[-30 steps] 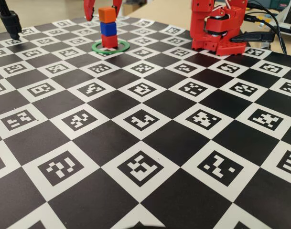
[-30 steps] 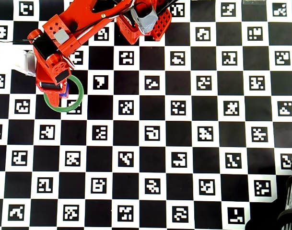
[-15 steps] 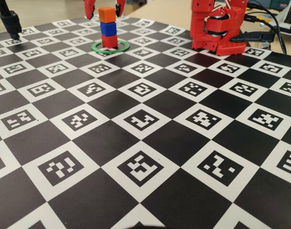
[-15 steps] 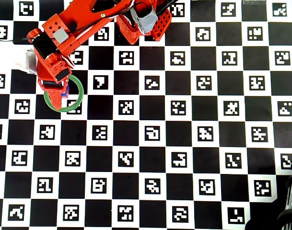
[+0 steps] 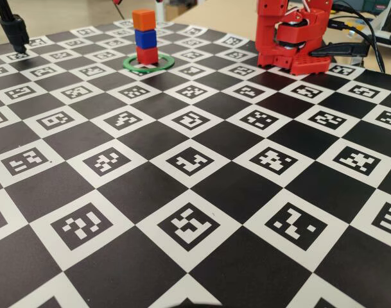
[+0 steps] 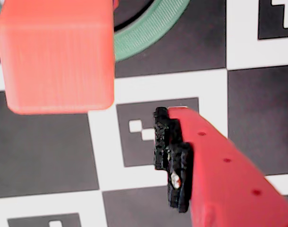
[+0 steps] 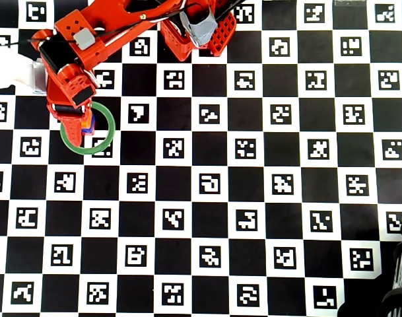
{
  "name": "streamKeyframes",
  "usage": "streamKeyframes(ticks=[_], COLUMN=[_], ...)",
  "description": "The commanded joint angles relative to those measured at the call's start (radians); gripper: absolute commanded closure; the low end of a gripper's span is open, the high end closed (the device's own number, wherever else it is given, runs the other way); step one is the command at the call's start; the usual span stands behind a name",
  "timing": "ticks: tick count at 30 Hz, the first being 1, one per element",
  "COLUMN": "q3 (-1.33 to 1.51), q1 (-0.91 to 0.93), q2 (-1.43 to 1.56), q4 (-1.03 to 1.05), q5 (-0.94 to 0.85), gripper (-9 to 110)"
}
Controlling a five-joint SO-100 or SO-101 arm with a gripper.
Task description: Grab the red cube then put it in the green circle then put the blue cube on top and finally the orange cube on top
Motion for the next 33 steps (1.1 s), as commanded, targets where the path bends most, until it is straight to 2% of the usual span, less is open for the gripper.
streamKeyframes(ticks=[1,10,17,24,33], q3=[-0.117,-0.126,-0.04,0.107,0.396], q1=[-0.034,-0.166,-0.301,-0.402,-0.534], q2=[0.138,0.19,0.198,0.207,0.31], q4=[0.049,0.103,0.069,-0.034,-0.268], q5=[0.029,0.152,0.299,0.451,0.557], gripper=[60,70,91,106,107])
